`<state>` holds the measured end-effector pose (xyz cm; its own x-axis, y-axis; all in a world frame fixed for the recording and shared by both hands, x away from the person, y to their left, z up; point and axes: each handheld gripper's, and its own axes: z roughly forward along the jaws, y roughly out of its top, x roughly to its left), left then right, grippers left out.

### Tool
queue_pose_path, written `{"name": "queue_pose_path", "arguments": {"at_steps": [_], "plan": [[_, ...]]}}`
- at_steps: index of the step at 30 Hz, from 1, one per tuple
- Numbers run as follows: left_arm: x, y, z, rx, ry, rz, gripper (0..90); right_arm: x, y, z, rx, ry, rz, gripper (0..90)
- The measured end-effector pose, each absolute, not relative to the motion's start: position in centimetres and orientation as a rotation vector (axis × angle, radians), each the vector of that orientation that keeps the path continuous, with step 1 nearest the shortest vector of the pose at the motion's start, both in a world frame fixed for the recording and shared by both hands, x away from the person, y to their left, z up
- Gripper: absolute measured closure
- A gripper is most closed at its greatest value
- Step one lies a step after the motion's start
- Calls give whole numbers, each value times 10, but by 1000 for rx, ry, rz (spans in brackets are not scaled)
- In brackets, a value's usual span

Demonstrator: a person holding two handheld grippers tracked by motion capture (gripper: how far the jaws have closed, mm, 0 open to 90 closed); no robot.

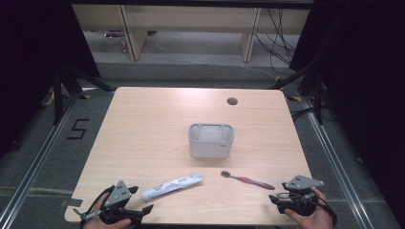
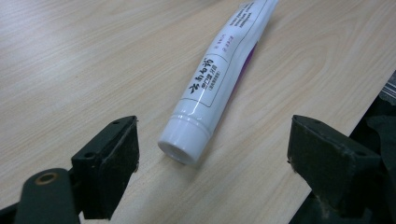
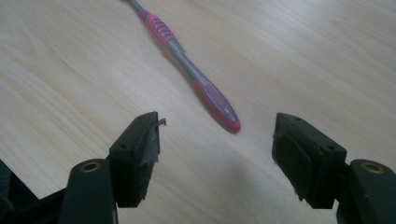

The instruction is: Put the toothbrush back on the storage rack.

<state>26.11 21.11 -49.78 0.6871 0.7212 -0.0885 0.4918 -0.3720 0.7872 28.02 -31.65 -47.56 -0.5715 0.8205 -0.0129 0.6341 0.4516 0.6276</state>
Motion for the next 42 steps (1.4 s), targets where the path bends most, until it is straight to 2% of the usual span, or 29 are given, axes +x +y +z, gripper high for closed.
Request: {"name": "queue_pose_path", "arguments": {"at_steps": [17,34,42], "plan": [[262,214,-496,2054,916,339,155,290,-300,-465,1112,2448,804,369],[262,214,-496,2059,908,343,155,316,-279,-458,970,2574,702,425],[262,214,-496,2064,910,343,155,327,-271,-459,910,2611,675,481]]}}
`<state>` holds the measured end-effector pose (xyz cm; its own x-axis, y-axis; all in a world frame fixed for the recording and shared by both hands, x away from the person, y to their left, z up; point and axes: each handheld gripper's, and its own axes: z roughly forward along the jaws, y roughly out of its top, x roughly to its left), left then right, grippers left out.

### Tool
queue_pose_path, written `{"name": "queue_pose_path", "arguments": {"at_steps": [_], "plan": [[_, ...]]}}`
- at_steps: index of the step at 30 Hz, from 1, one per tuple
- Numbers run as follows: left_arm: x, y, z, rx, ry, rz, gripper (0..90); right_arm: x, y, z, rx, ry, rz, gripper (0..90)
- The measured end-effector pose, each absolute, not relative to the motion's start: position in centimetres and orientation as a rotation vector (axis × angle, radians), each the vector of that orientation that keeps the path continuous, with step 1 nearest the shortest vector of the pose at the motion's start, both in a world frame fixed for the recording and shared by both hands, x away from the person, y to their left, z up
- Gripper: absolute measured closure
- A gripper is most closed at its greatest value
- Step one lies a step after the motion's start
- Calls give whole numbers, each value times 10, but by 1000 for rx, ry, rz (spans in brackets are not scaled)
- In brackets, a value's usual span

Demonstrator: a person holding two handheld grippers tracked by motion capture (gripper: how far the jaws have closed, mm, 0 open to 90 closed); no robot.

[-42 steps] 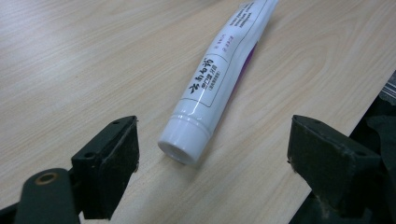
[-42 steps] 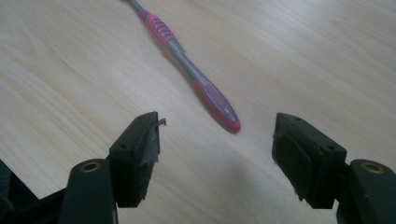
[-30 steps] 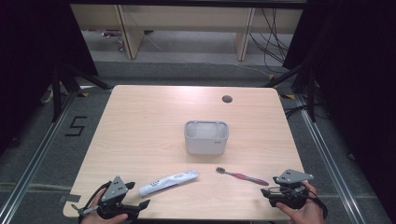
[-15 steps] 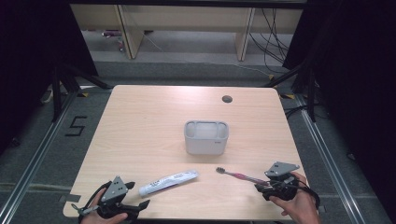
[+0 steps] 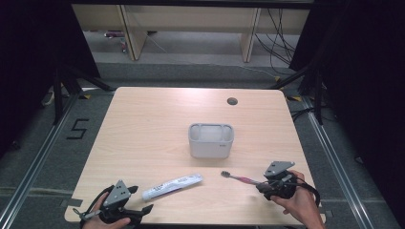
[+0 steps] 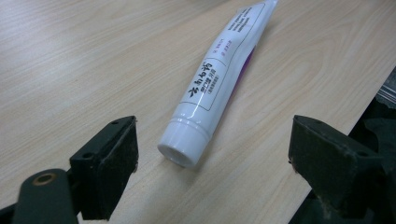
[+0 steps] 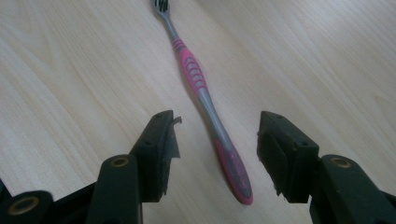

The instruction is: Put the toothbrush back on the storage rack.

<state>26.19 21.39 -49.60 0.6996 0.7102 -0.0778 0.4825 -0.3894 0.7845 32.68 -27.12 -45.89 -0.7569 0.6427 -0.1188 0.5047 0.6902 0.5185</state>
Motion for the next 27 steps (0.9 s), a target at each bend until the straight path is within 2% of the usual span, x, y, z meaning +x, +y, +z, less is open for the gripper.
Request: {"name": "queue_pose_path", "arguments": {"at_steps": [13,27], "plan": [[261,212,-497,2040,921,339,155,342,-251,-460,786,2705,579,593],[262,212,-498,2036,914,340,155,356,-233,-462,742,2774,485,643]]}}
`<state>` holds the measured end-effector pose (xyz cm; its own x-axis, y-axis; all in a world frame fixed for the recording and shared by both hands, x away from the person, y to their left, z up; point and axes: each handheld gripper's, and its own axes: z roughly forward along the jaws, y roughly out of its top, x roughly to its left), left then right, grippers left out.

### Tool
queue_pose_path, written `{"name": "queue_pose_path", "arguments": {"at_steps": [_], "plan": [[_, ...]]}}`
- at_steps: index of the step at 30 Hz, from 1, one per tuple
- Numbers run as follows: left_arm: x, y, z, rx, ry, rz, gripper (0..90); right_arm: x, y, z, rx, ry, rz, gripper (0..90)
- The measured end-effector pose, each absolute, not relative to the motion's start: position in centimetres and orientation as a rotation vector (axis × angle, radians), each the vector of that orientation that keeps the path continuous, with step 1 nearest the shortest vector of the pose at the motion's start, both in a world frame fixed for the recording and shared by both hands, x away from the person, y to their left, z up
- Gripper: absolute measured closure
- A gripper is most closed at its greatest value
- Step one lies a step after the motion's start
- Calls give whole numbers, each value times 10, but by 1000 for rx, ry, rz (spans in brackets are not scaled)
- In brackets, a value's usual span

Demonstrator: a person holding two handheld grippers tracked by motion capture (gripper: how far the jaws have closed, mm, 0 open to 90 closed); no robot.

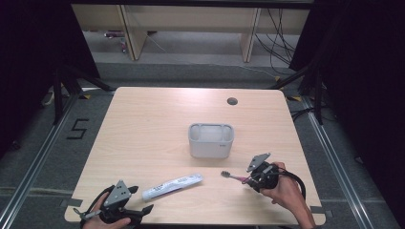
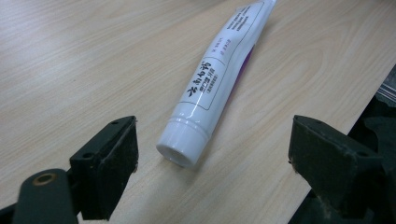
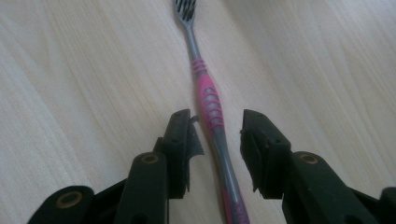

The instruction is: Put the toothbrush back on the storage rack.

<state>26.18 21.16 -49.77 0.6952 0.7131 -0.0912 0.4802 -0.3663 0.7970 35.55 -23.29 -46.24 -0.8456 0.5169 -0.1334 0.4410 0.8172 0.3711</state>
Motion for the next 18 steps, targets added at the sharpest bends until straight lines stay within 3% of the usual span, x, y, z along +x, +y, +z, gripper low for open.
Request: {"name": "queue_pose_path", "arguments": {"at_steps": [18], "plan": [[262,212,-497,2039,905,343,155,370,-221,-470,693,2844,381,717]]}}
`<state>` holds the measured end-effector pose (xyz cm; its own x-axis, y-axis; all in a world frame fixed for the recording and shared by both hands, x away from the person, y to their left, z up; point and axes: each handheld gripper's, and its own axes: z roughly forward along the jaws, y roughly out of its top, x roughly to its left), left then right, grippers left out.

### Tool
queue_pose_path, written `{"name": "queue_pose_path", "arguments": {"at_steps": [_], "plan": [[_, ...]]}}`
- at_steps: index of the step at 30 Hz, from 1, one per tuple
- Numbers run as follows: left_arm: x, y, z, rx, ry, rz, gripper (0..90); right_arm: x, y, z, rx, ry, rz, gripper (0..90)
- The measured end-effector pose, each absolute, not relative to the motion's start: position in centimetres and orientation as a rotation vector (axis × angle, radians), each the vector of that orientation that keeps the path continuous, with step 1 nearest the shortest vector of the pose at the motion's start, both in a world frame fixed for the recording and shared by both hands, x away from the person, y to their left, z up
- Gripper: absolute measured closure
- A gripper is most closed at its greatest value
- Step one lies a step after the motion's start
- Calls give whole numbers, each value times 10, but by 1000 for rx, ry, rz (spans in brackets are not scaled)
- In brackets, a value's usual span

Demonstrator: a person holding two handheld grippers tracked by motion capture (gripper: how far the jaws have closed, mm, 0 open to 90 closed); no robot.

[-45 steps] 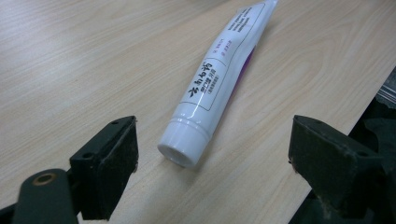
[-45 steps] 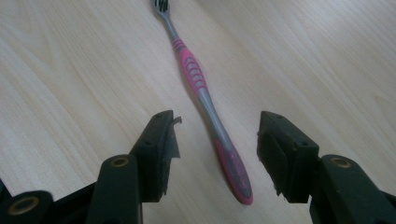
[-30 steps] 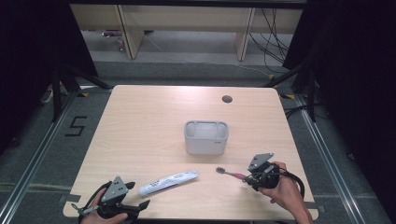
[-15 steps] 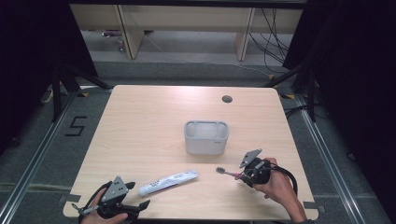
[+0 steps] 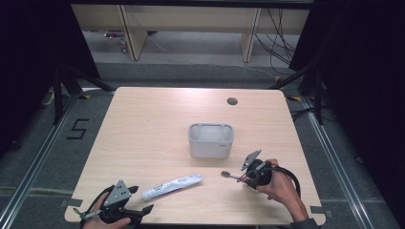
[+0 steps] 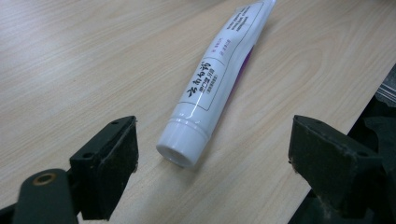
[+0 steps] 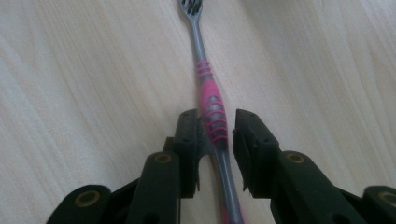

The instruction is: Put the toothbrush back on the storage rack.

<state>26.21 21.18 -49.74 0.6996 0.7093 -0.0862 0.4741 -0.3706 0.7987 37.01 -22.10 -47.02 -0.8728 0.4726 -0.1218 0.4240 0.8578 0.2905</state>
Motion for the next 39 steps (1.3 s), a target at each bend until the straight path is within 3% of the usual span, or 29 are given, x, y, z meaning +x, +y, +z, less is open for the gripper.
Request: {"name": "queue_pose_path", "arguments": {"at_steps": [39], "plan": [[262,213,-496,2061,902,336,155,383,-202,-474,661,2924,123,788]]}}
